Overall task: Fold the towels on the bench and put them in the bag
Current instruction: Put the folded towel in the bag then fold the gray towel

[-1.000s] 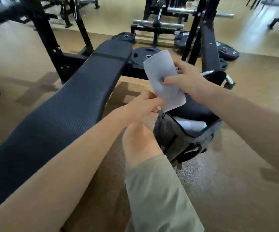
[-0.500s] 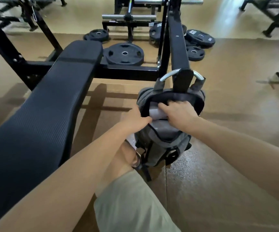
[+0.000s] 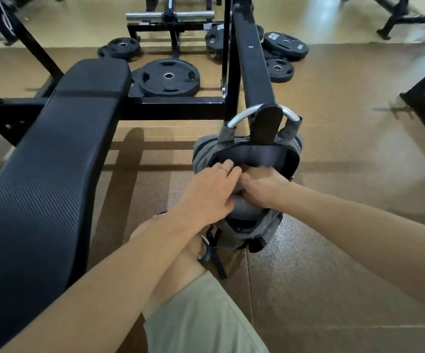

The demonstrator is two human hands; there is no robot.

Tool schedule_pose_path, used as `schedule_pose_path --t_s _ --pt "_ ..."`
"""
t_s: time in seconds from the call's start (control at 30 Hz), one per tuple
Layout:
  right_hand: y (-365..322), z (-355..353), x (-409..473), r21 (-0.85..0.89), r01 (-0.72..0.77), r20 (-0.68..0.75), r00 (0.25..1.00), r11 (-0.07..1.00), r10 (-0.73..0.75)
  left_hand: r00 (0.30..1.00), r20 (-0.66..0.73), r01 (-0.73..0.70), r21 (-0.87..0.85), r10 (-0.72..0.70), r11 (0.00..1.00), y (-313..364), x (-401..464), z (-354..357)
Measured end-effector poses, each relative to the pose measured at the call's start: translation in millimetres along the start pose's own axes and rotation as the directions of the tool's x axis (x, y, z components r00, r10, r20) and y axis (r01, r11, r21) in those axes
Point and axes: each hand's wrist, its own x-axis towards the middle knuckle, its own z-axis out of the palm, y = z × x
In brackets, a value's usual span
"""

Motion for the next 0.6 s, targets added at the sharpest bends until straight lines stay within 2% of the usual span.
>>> schedule_pose_path --t_s 0.03,0.1,0.2,0.37,0.43,0.53,0.6 --pt "0.6 -0.2 -0.8 0.010 -0.005 -0.010 1.000 1.000 0.005 0.999 0.052 -0.006 -0.002 0.006 1.000 1.2 5.5 -0.6" --pt "3.0 0.7 -5.1 0.084 -0.018 -0.007 1.000 0.996 0.018 0.986 0.143 0.083 0.000 -0.082 0.997 -0.8 18.1 3.0" --pt "5.6 -0.9 -10.4 0.165 -0.059 0.002 0.998 0.984 0.060 0.937 0.320 0.151 -0.006 -0.141 0.989 -5.2 25.3 14.5" --pt "5.9 0.4 -14.9 0.162 -0.045 0.054 0.998 0.986 0.037 0.912 0.393 0.108 0.049 -0.119 0.993 -10.1 18.3 26.7" --pt "2.8 0.8 -16.7 0.076 -0.064 0.084 0.995 0.995 0.057 0.905 0.401 0.105 0.121 -0.146 0.987 -9.2 20.1 26.0" --pt "-3.0 0.9 -15.1 -0.144 -0.138 0.043 0.988 0.980 0.146 0.891 0.417 0.097 0.216 -0.181 0.972 -8.1 25.3 22.7" --pt "-3.9 1.7 -12.9 -0.179 -0.195 0.055 0.977 0.964 0.208 0.888 0.412 0.103 0.252 -0.203 0.962 -9.0 25.2 20.7"
